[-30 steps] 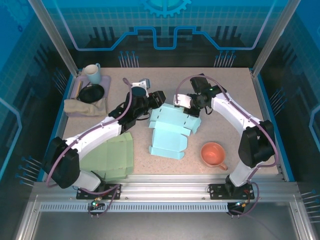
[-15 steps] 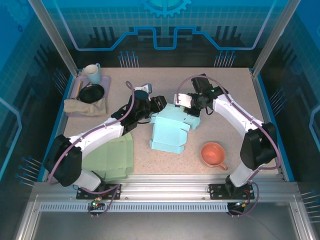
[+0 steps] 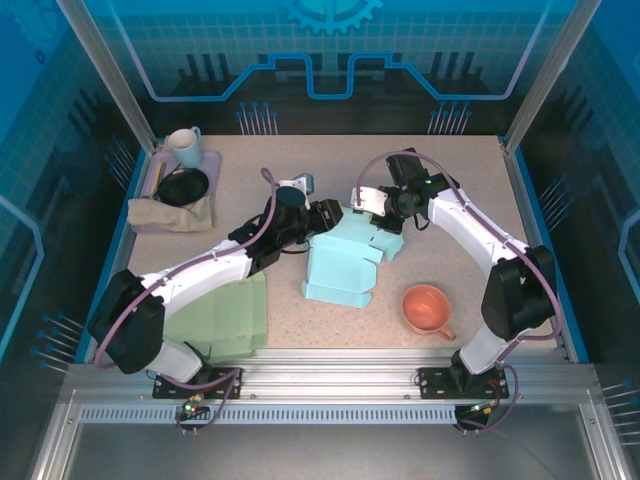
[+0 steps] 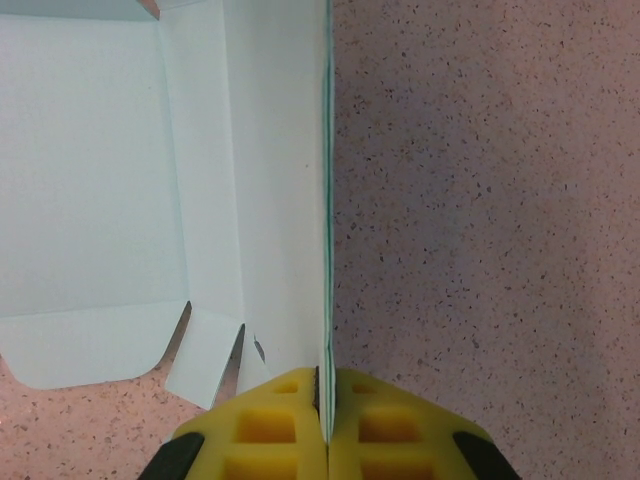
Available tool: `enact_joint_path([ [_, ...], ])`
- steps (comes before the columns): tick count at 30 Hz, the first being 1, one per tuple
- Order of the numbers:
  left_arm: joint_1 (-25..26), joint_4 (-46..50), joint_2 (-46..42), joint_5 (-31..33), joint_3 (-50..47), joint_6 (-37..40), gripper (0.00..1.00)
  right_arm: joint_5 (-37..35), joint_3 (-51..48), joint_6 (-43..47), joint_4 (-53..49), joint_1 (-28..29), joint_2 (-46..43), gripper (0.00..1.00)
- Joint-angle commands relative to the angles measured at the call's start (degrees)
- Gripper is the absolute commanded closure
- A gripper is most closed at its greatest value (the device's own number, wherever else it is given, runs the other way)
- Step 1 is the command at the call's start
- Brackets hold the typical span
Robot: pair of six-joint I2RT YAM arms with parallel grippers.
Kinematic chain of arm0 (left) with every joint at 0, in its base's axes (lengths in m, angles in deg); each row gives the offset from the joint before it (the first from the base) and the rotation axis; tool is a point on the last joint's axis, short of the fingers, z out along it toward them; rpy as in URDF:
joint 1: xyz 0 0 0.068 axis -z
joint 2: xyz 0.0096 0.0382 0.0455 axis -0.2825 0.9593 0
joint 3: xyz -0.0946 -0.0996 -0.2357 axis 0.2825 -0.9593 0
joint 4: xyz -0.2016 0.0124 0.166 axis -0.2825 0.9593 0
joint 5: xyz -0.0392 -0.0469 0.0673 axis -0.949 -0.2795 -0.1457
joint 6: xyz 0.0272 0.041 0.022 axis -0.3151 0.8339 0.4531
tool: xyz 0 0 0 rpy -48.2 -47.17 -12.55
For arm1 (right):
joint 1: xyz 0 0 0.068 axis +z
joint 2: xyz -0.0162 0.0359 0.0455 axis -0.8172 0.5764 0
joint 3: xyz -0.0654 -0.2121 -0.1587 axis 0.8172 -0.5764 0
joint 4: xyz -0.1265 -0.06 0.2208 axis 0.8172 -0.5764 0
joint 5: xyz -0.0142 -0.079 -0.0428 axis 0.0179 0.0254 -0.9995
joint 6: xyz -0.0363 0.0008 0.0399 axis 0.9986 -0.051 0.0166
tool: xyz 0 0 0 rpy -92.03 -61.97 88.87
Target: Fold the paper box
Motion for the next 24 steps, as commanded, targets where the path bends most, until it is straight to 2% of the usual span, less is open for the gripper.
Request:
enact_joint_path([
  [1,0.73,-1.52,-0.03,-2.58,-0.8,-1.67,0.62,2.4,-0.32,-0.3,1.55,-0.42,-1.81,1.0],
  [5,0.03,2.17,-0.06,0.73,1.22,1.18,0.62,2.6,-0.99,-0.38,2.15,-0.6,-2.42,1.0],
  [11,-1.81,6.5,-7.8,8.47,-2.44,6.28,0.61,0.47,-0.53,-1.95,3.13,-1.04,-2.01,1.0],
  [13,-1.16,5.09,-10.09,8.11,-4.93,8.4,0.6,-0.32,-0.13,-2.68,3.13,-1.24,-1.57,1.0],
  [17,5.07,-2.38,-12.04,8.0,-9.8,19.23,0.56,-0.74,0.57,-3.73,2.83,-1.47,-0.63,1.0],
  [20,6.93,-8.81,-9.78,3.94,-12.9,22.18,0.55,-0.26,1.0,-3.93,2.26,-1.67,-0.17,1.0],
  [24,7.33,-11.26,-4.47,0.77,-12.25,24.53,0.53,0.06,1.23,-4.06,1.96,-1.75,0.34,1.0],
])
